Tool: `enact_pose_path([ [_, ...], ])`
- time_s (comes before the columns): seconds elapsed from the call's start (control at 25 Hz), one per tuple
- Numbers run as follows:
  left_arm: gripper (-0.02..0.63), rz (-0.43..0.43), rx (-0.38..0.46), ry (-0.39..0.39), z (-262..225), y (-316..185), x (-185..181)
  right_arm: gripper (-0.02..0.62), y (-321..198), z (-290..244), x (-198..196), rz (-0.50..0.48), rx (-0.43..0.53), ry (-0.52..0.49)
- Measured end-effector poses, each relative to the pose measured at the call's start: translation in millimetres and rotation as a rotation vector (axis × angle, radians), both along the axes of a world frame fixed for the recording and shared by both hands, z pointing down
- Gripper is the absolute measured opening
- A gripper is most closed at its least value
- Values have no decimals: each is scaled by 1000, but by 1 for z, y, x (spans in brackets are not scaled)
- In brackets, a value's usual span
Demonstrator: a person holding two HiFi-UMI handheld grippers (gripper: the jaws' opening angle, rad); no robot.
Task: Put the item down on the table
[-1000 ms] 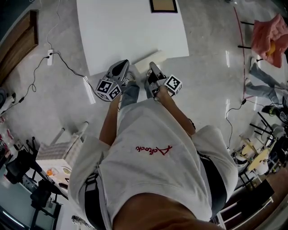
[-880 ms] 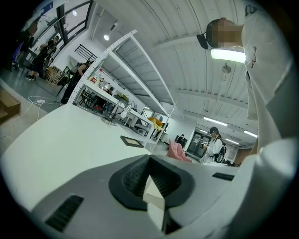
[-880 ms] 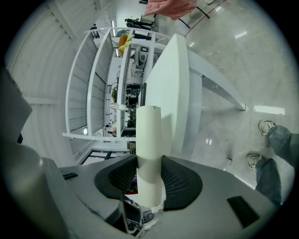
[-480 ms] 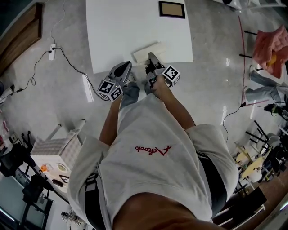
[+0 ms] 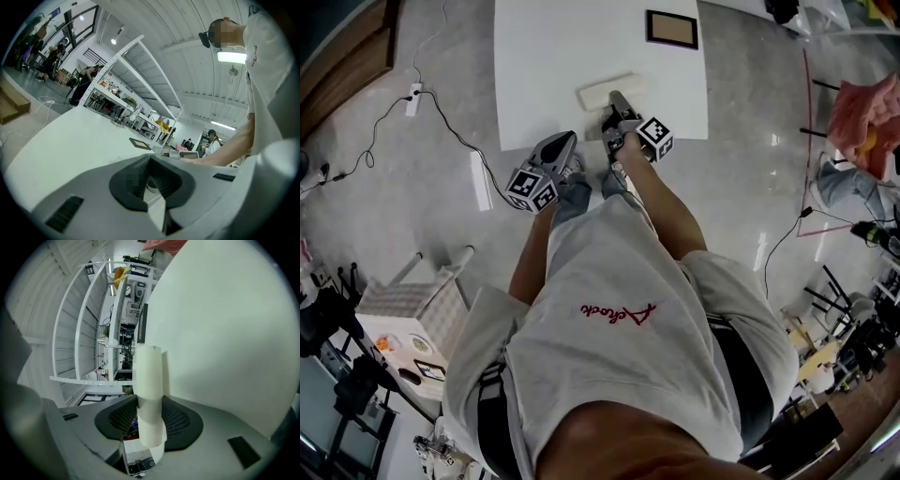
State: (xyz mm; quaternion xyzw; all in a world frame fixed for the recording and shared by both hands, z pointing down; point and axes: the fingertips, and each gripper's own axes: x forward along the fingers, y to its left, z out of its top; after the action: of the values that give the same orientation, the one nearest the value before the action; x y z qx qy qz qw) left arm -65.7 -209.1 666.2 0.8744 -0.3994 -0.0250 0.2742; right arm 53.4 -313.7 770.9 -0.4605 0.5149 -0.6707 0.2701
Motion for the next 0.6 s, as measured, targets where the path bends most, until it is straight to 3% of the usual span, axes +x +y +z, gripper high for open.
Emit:
enact_pose_path([
  [0.44, 14, -22, 13, 13, -3, -7, -5, 175, -10, 5, -3, 16, -71, 29],
  [0.56, 14, -21, 19, 13, -5, -9, -7, 212, -10, 1, -12, -77, -44, 67],
  [0.6, 14, -18, 21, 13, -6, -9, -6, 252, -11, -2, -16, -130, -25, 90],
])
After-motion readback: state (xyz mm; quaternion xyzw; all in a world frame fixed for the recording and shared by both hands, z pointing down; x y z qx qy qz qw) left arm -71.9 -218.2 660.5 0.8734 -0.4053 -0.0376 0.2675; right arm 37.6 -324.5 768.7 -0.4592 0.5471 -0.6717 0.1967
